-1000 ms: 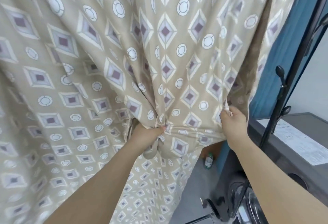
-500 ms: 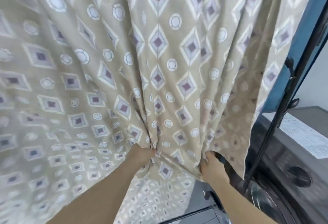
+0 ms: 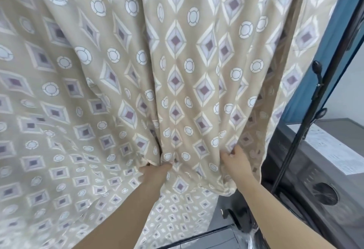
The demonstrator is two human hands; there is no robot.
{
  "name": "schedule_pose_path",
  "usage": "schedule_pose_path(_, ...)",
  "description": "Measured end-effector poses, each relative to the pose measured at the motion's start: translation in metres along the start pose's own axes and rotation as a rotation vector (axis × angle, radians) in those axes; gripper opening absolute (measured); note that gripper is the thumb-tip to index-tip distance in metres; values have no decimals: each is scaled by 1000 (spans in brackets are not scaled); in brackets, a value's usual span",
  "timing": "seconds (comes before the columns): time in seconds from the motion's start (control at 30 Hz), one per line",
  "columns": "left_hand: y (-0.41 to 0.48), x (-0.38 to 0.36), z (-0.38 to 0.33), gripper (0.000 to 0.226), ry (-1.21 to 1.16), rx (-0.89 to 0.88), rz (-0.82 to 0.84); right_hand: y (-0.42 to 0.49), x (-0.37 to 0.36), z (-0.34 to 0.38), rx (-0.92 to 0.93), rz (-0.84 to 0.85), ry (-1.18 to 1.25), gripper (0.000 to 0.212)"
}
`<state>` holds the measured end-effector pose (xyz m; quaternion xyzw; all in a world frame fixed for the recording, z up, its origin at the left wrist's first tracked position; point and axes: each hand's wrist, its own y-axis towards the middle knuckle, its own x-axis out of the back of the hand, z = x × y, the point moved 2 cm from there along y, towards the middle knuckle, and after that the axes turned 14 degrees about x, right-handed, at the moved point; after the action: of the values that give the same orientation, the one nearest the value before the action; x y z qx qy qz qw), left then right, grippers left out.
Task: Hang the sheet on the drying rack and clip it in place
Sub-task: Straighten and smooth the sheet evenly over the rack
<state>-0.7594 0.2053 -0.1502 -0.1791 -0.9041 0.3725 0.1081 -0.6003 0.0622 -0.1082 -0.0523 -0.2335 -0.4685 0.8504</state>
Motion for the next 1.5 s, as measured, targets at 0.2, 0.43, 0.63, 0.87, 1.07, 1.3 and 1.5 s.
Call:
schedule_pose_path(0.2,-55,-35,-9,38,40,97,387,-5,9,20,69,-81,130,21)
schedule_pose_path(0.43,-112,-46,-55,28,128,-702,70,-2,23,44,268,-292,244,5)
schedule_pose_path(0.63,-135,-66,-80,102,230,-1032,-60,-1,50,61,338,-231,341,32)
schedule_pose_path(0.87,-150,-87,-113,78,198,-1051,-277,3,93,100,445,-563,203,22)
schedule_pose_path(1.07,-150,-91,-140,26,130,-1068,-156,30,119,109,383,-714,-184,71)
schedule_pose_path(1.3,-146,-89,-139,19,88,-1093,-130,51,114,106,402,-553,-41,31)
schedule_pose_path(1.5,-112,-77,-133,34,387,-1122,-330,52,100,63,280,-492,-235,30)
